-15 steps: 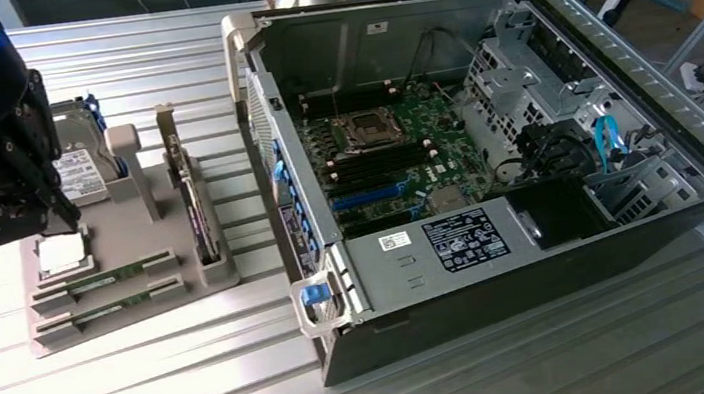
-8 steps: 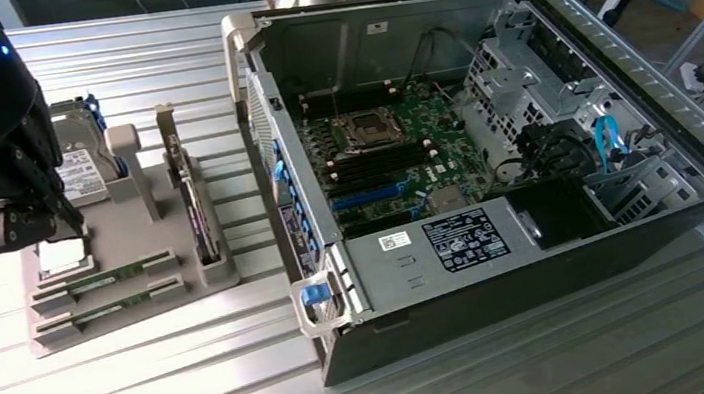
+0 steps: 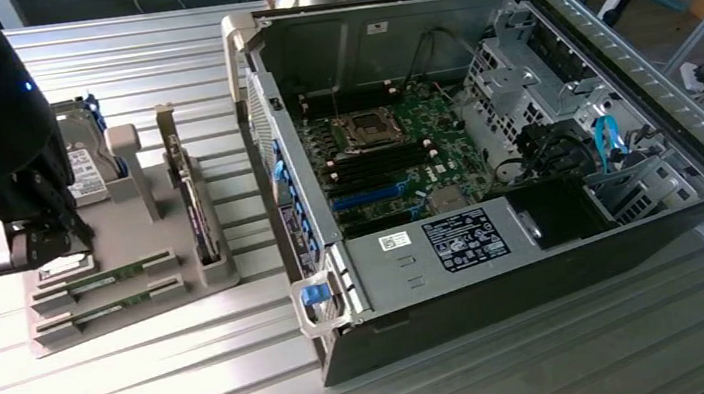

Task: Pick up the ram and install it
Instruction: 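Pick up the ram and move it above insertion slot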

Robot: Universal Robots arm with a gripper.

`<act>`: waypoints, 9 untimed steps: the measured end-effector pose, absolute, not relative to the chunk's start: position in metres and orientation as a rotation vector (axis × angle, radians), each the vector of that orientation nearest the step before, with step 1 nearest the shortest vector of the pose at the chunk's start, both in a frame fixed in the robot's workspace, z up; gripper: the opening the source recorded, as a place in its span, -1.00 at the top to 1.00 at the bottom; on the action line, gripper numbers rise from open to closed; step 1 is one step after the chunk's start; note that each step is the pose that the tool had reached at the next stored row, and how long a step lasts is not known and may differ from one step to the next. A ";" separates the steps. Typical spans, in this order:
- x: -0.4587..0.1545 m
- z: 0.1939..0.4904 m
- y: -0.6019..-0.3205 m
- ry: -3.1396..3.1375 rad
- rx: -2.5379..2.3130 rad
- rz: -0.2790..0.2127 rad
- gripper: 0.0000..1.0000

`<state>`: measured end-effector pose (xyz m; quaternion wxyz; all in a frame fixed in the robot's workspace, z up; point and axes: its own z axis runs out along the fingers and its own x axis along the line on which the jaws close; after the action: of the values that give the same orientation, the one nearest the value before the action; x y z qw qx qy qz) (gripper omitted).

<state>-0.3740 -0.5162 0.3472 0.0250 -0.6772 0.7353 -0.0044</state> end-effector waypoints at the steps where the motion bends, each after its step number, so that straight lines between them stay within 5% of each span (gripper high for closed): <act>1: -0.374 0.345 -0.516 2.273 -2.095 -0.014 0.70; 9: -0.374 0.323 -0.516 2.250 -2.120 -0.012 0.70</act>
<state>-0.3739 -0.5162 0.3227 0.0249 -0.6856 0.7275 -0.0039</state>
